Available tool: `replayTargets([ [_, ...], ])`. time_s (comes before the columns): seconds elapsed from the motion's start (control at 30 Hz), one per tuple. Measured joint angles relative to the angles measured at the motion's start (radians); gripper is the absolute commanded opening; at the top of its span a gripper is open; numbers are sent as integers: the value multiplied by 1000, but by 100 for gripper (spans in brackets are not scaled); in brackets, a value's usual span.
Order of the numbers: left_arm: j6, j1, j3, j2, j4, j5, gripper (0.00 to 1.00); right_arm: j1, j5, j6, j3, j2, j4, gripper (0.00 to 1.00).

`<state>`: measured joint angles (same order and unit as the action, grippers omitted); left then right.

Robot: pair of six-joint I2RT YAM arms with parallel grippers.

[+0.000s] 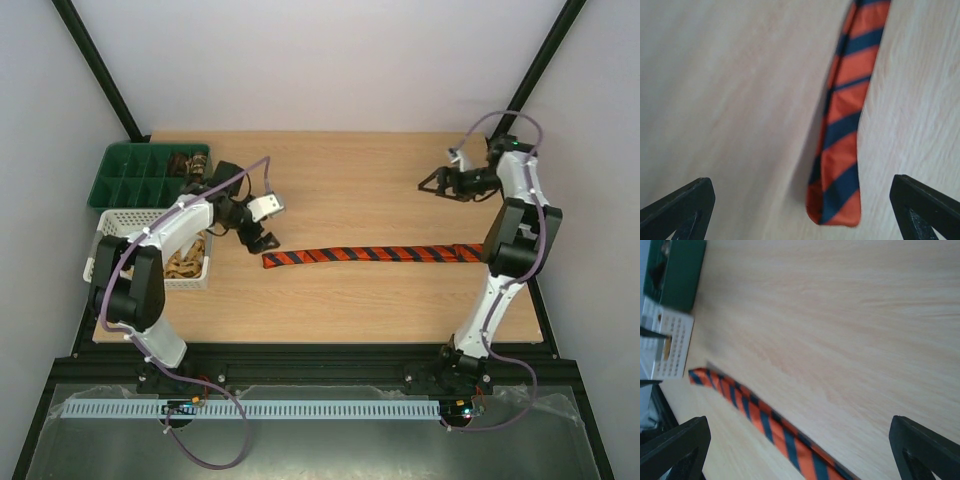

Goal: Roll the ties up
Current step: Adjust the tie at the center of the board, then smooth out the tie at the center of the board.

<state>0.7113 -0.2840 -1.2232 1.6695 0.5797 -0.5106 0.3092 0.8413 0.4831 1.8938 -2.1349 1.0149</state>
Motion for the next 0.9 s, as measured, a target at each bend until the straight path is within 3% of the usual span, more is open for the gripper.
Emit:
replayTargets([
  [0.2, 106, -35, 110, 14, 20, 62, 99, -185, -66, 42, -296, 212, -125, 99],
  [0.43, 230, -64, 152, 84, -34, 94, 90, -310, -112, 75, -662, 600, -447, 99],
  [0.6, 290, -66, 139, 164, -57, 108, 76, -359, -124, 156, -668, 516, -484, 99],
  [0.77, 340, -66, 84, 205, -51, 108, 65, -447, -235, 325, -603, 343, -423, 81],
  [0.9, 375, -66, 72, 206, -34, 108, 64, -454, -331, 457, -608, 298, -367, 81],
])
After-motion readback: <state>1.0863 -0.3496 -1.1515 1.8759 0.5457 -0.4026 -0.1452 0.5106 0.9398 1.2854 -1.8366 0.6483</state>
